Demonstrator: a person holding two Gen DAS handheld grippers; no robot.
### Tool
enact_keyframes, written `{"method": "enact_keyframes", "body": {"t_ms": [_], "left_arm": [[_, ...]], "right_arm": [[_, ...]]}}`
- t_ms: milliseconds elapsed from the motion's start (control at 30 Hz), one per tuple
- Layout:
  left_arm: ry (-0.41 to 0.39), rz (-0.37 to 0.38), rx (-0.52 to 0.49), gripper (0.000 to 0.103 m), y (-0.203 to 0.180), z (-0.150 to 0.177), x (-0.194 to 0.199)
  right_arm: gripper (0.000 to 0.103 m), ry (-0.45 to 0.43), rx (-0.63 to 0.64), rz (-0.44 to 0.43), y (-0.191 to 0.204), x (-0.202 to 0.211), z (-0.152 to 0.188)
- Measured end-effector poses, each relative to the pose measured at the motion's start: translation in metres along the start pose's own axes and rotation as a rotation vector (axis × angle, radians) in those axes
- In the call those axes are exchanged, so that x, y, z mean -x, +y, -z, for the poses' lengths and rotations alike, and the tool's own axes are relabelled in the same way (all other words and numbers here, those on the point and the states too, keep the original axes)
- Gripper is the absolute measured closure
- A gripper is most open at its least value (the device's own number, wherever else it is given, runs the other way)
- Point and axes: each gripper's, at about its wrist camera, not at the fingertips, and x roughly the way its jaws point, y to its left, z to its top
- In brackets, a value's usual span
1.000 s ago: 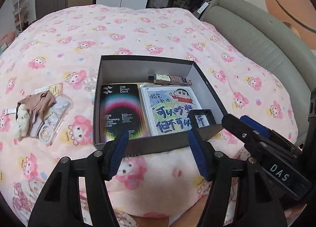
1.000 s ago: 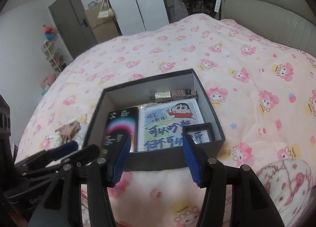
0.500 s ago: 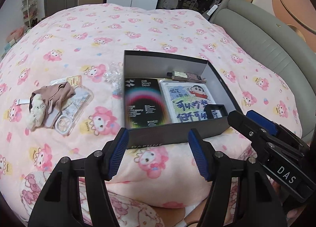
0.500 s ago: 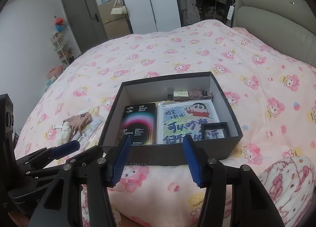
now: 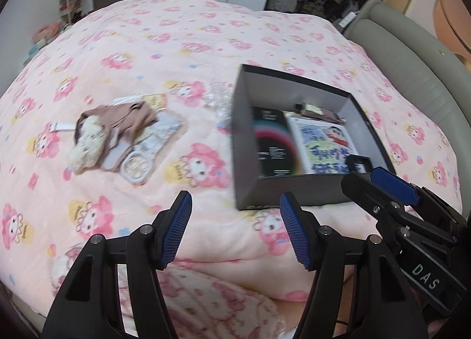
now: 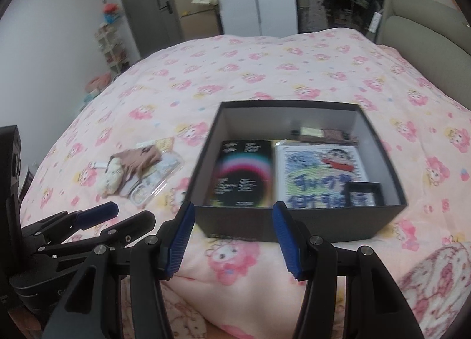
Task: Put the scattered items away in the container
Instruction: 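Move both grippers toward the white plush toy on the beige bag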
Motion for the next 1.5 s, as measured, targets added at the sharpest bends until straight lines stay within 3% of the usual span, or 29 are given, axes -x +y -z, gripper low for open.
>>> {"method": "enact_keyframes", "body": {"t_ms": [167, 567, 967, 1333, 1500], "left_arm": [[0.017, -0.03, 0.055, 0.04, 0.034, 0.004, 0.002], [0.018, -0.059, 0.265, 0.039, 0.142, 0.014, 0.001], [0.054, -0.074, 0.387, 0.039, 0.222, 0.007, -0.036], [0.069, -0.041, 0.47, 0.039, 0.274, -0.016, -0.08], [0.08, 0.036, 0.551, 0.039, 0.3, -0.022, -0.1]], "right_arm": [[0.052, 0.001, 0.029, -0.036, 0.027, -0.014, 0.002], [0.052, 0.124, 0.15, -0.185, 0.118, -0.075, -0.004], [0.052, 0.24, 0.231, -0.188, 0.176, -0.15, -0.014], [0.052, 0.289, 0.212, -0.155, 0.182, -0.216, -0.039], [0.052, 0.287, 0.258, -0.179, 0.202, -0.234, -0.051]]}}
